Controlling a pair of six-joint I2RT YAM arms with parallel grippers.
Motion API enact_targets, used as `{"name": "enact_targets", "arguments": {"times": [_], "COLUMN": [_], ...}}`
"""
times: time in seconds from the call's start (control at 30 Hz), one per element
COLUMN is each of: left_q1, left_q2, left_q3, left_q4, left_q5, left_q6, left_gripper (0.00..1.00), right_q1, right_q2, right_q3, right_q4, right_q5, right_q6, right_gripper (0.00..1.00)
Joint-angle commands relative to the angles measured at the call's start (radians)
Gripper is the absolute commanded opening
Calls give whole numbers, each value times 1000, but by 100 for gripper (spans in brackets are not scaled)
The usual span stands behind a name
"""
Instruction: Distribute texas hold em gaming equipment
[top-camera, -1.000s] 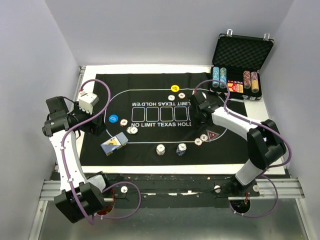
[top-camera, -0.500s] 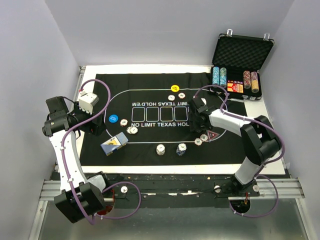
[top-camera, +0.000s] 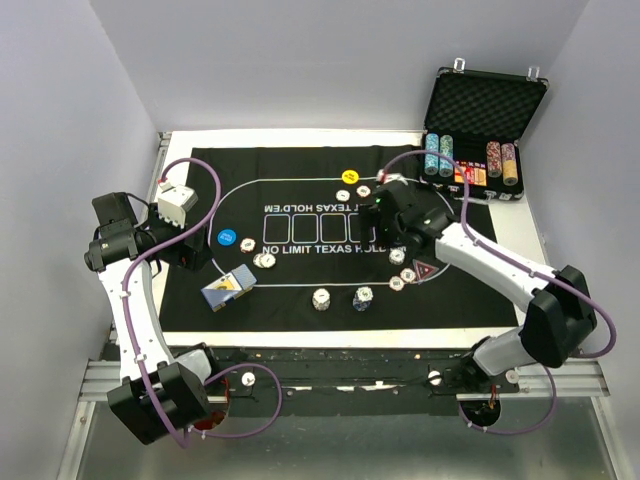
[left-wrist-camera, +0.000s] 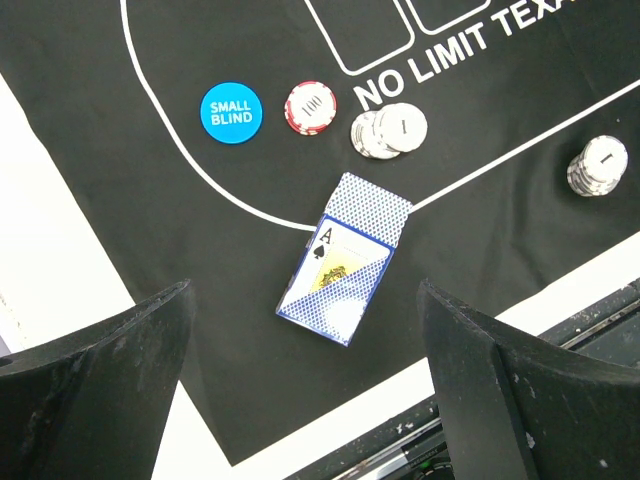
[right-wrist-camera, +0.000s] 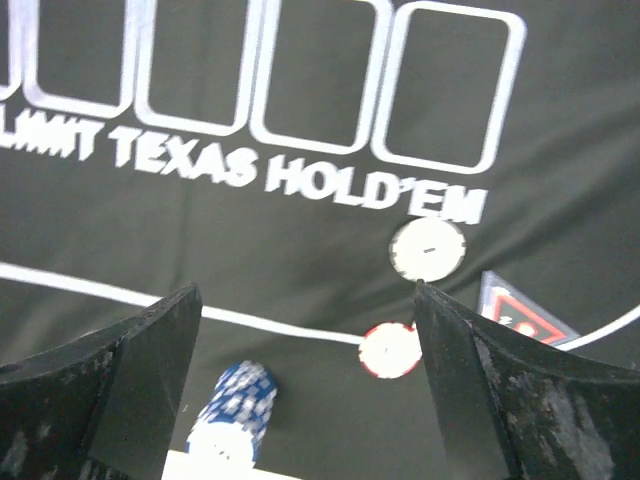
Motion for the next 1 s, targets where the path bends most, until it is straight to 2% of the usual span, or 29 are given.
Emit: {"name": "enact_targets", "arguments": {"times": [0.0, 0.07, 0.23, 0.6, 0.97], "left_q1": [6, 6, 8, 6, 8], "left_q2": [0, 3, 0, -5, -3], "left_q3": [23, 23, 23, 26, 29], "left_q4": [-12, -12, -14, -18, -15], "left_q5": [8, 6, 3, 11, 8], "left_q6": [0, -2, -2, -3, 0], "left_gripper": [99, 99, 99, 99, 99], "right_q1": [142, 205, 274, 325, 339], "right_q2": [-11, -8, -6, 38, 63], "right_q3": [16, 10, -30, -82, -127], "right_q4": [-109, -133, -154, -160, -94], "right_q5": [-55, -47, -44, -22, -25], "right_q6": [21, 36, 72, 102, 130], "right_gripper": [98, 100, 100, 97, 77]}}
